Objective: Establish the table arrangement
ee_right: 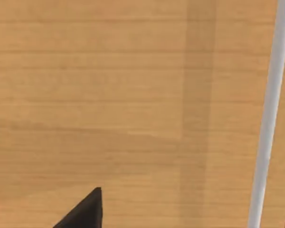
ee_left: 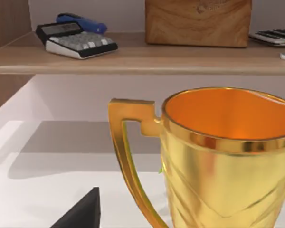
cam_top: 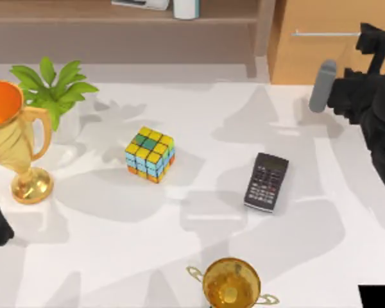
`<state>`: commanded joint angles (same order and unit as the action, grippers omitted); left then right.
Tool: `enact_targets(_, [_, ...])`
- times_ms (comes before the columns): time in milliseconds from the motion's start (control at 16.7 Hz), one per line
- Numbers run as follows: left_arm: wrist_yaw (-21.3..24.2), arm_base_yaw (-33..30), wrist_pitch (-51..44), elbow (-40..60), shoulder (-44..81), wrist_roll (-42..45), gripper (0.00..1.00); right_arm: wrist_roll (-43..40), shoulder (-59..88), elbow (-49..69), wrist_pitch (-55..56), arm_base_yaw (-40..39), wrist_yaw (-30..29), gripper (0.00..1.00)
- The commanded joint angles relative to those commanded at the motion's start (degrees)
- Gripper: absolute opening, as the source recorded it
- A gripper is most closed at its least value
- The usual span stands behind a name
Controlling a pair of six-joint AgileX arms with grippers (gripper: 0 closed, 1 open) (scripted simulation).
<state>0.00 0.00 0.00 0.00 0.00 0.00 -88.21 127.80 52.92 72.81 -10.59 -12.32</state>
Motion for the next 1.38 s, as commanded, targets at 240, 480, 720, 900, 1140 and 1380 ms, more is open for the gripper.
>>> enact_targets(240, [0.0, 0.0, 0.0, 0.0, 0.0, 0.0, 1.0, -0.1, 0.1, -2.4, 0.7, -0.4, -0.2, 1.0])
enact_targets(480, [0.0, 0.0, 0.0, 0.0, 0.0, 0.0, 1.0, 0.0, 0.2, -2.2, 0.6, -0.1, -0.2, 1.0])
enact_targets(720, [0.0, 0.0, 0.0, 0.0, 0.0, 0.0, 1.0, 5.5, -1.4, -1.2, -1.3, -4.7, -3.2, 1.0])
enact_targets(900, [0.0, 0.0, 0.0, 0.0, 0.0, 0.0, 1.0, 14.5, -2.5, 0.8, -5.0, -11.6, -7.4, 1.0])
enact_targets(1140, [0.0, 0.0, 0.0, 0.0, 0.0, 0.0, 1.0, 30.8, -2.7, 6.7, -12.5, -21.4, -13.5, 1.0])
enact_targets(1380, [0.0, 0.0, 0.0, 0.0, 0.0, 0.0, 1.0, 49.4, -0.8, 17.7, -21.4, -27.8, -19.6, 1.0])
